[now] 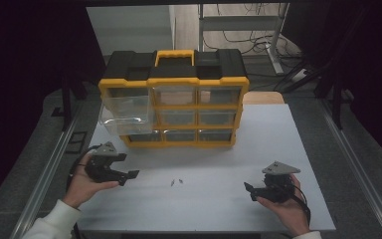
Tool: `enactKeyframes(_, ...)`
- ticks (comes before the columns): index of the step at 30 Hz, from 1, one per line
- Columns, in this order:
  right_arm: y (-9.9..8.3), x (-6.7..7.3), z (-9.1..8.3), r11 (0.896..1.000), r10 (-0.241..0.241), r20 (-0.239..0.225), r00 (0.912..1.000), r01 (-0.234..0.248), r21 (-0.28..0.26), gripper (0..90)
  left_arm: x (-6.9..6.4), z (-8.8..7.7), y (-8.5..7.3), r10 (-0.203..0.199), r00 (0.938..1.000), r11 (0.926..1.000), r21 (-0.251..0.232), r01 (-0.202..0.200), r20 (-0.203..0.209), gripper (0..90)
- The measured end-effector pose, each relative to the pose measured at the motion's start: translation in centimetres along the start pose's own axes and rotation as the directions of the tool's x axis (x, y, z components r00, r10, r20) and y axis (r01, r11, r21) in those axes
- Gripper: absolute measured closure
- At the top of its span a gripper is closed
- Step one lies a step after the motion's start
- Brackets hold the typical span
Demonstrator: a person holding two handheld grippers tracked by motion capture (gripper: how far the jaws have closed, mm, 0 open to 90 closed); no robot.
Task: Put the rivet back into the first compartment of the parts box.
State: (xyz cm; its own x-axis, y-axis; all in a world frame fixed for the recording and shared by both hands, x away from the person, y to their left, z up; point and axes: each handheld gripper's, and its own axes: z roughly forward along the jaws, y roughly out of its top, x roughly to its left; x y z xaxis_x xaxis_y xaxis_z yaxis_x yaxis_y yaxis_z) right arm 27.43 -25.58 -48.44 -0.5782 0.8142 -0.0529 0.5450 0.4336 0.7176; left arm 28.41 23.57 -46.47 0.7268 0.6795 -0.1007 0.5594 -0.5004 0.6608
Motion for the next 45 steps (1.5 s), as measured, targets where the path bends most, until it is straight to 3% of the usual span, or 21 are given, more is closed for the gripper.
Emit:
enactKeyframes(1, 0.0, 0.0, 0.0, 1.0, 0.0, 0.0, 1.0, 0.0, 0.0, 12.4, 0.0, 0.0, 0.0, 0.0, 1.0, 1.0, 0.0, 0.0, 0.0, 20.1)
enactKeyframes(12, 0.0, 0.0, 0.0, 1.0, -0.003, 0.0, 1.0, 0.003, 0.003, 12.4, -3.5, 6.1, 2.8, 0.064, 0.9975, 0.9942, 0.084, -0.066, 0.031, 21.0)
enactKeyframes(18, -0.1, -0.1, 0.0, 1.0, -0.002, 0.001, 1.0, 0.002, 0.002, 12.4, -4.4, 8.3, 3.7, 0.057, 0.9981, 0.9917, 0.114, -0.059, 0.024, 23.5)
enactKeyframes(24, -0.1, -0.1, -0.1, 1.0, -0.004, 0.002, 1.0, 0.004, 0.002, 12.4, -5.3, 10.1, 4.1, 0.066, 0.9978, 0.9847, 0.161, -0.066, 0.003, 28.2)
enactKeyframes(25, -0.1, -0.1, -0.1, 1.0, -0.004, 0.002, 1.0, 0.004, 0.002, 12.4, -5.4, 10.3, 4.1, 0.086, 0.9963, 0.9798, 0.182, -0.084, -0.001, 28.2)
enactKeyframes(26, -0.1, -0.1, -0.1, 1.0, -0.006, 0.004, 1.0, 0.006, 0.003, 12.4, -5.7, 10.7, 4.0, 0.075, 0.9971, 0.9808, 0.181, -0.072, -0.009, 31.0)
enactKeyframes(27, -0.1, -0.1, -0.1, 1.0, -0.006, 0.004, 1.0, 0.006, 0.003, 12.4, -5.5, 10.7, 4.1, 0.116, 0.9932, 0.9695, 0.218, -0.112, -0.008, 31.0)
enactKeyframes(28, -0.1, -0.1, -0.1, 1.0, -0.008, 0.004, 1.0, 0.008, 0.003, 12.4, -6.0, 11.2, 3.9, 0.077, 0.9969, 0.978, 0.195, -0.073, -0.013, 34.6)
enactKeyframes(30, -0.1, -0.1, 0.0, 1.0, -0.009, 0.005, 0.9999, 0.009, 0.005, 12.4, -6.0, 11.4, 3.9, 0.081, 0.9967, 0.9771, 0.198, -0.078, -0.008, 41.5)
enactKeyframes(31, -0.1, -0.1, 0.0, 1.0, -0.01, 0.006, 0.9999, 0.01, 0.006, 12.4, -5.9, 11.4, 3.9, 0.118, 0.993, 0.9637, 0.241, -0.114, 0.0, 44.9)
enactKeyframes(32, -0.1, -0.1, 0.0, 1.0, -0.01, 0.006, 0.9999, 0.01, 0.006, 12.4, -5.9, 11.4, 3.9, 0.118, 0.993, 0.9637, 0.241, -0.114, 0.0, 48.7)
enactKeyframes(33, -0.1, -0.1, 0.0, 1.0, -0.01, 0.007, 0.9999, 0.01, 0.006, 12.4, -6.2, 11.7, 3.8, 0.087, 0.9962, 0.9717, 0.22, -0.086, 0.006, 48.7)
enactKeyframes(34, -0.1, -0.1, -0.1, 1.0, -0.012, 0.009, 0.9999, 0.012, 0.005, 12.4, -6.0, 11.5, 3.9, 0.117, 0.9929, 0.9622, 0.245, -0.119, 0.022, 56.6)
enactKeyframes(36, -0.1, -0.1, -0.1, 1.0, -0.012, 0.009, 0.9999, 0.012, 0.005, 12.4, -6.1, 11.5, 3.9, 0.117, 0.9928, 0.9619, 0.246, -0.12, 0.026, 62.0)
enactKeyframes(37, -0.1, -0.1, -0.1, 1.0, -0.012, 0.009, 0.9999, 0.012, 0.006, 12.4, -6.4, 11.6, 3.8, 0.083, 0.9962, 0.9723, 0.217, -0.086, 0.026, 64.9)
enactKeyframes(38, -0.1, -0.1, -0.1, 1.0, -0.012, 0.009, 0.9999, 0.012, 0.006, 12.4, -6.2, 11.4, 3.9, 0.121, 0.9922, 0.9609, 0.247, -0.125, 0.031, 67.3)
enactKeyframes(40, -0.1, 0.0, -0.1, 1.0, -0.012, 0.009, 0.9999, 0.012, 0.006, 12.4, -6.2, 11.5, 3.9, 0.116, 0.9927, 0.9611, 0.249, -0.12, 0.032, 69.3)
enactKeyframes(41, -0.1, 0.0, -0.1, 1.0, -0.011, 0.009, 0.9999, 0.011, 0.006, 12.4, -6.4, 11.6, 3.8, 0.084, 0.996, 0.9701, 0.226, -0.089, 0.031, 72.0)
enactKeyframes(43, -0.1, 0.0, -0.1, 1.0, -0.011, 0.009, 0.9999, 0.011, 0.006, 12.4, -6.3, 11.5, 3.8, 0.085, 0.9958, 0.9683, 0.233, -0.091, 0.035, 78.4)
enactKeyframes(44, -0.1, 0.0, -0.1, 1.0, -0.01, 0.009, 0.9999, 0.01, 0.005, 12.4, -6.1, 11.4, 3.9, 0.109, 0.9933, 0.9605, 0.254, -0.115, 0.039, 78.4)
enactKeyframes(45, -0.1, 0.0, -0.1, 1.0, -0.011, 0.01, 0.9999, 0.01, 0.005, 12.4, -6.1, 11.4, 3.9, 0.111, 0.9928, 0.9595, 0.255, -0.119, 0.043, 80.6)
